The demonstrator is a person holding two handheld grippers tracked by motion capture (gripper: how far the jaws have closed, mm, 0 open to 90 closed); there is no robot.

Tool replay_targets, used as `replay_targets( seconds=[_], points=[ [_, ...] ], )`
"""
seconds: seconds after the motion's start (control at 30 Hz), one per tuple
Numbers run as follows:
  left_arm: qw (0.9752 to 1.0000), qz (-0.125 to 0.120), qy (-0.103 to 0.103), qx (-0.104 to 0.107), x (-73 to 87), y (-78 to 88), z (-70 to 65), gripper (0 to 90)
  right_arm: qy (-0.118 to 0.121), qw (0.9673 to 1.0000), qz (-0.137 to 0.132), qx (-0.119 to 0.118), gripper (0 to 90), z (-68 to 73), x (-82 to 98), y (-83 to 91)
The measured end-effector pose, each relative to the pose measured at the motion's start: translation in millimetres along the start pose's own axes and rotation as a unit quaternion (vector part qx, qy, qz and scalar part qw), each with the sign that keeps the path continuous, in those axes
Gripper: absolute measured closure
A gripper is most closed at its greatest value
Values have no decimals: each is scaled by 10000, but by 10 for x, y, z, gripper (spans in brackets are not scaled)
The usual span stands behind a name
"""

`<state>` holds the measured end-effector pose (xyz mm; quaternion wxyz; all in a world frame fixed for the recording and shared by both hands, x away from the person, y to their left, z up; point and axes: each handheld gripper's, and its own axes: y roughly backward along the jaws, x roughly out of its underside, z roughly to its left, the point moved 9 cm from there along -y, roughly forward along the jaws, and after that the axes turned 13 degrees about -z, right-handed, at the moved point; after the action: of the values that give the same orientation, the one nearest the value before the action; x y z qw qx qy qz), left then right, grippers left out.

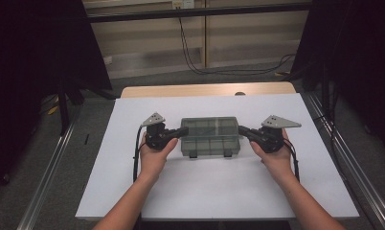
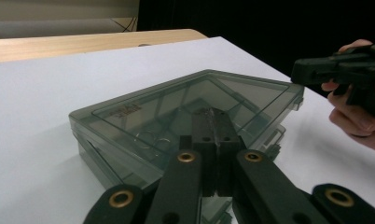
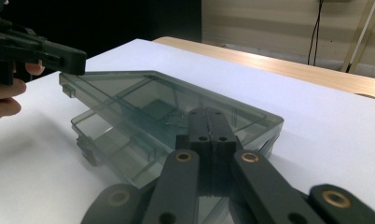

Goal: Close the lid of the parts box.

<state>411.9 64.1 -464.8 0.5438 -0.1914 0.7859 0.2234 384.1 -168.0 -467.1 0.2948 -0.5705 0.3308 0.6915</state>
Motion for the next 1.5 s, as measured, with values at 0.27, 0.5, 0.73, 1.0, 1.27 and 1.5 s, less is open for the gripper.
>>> replay_targets(
  seconds=[0.27,0.5,0.73,1.0,1.27,1.5],
  points=[
    [10000,10,-8,-73,110,69,17,900,-2,10000,41,-25,900,41,108,44],
    [9993,131,-238,-245,250,72,-24,900,41,9999,101,-16,900,91,194,51],
    [9974,257,-503,-443,317,77,-37,900,56,9998,169,0,900,109,277,67],
    [9953,374,-597,-664,413,78,-8,900,87,9996,257,37,900,111,371,65],
    [9943,457,-626,-737,474,62,-12,900,124,9993,362,60,900,127,478,47],
    [9940,422,-681,-751,474,43,-15,900,116,9994,283,135,800,107,452,66]
  ],
)
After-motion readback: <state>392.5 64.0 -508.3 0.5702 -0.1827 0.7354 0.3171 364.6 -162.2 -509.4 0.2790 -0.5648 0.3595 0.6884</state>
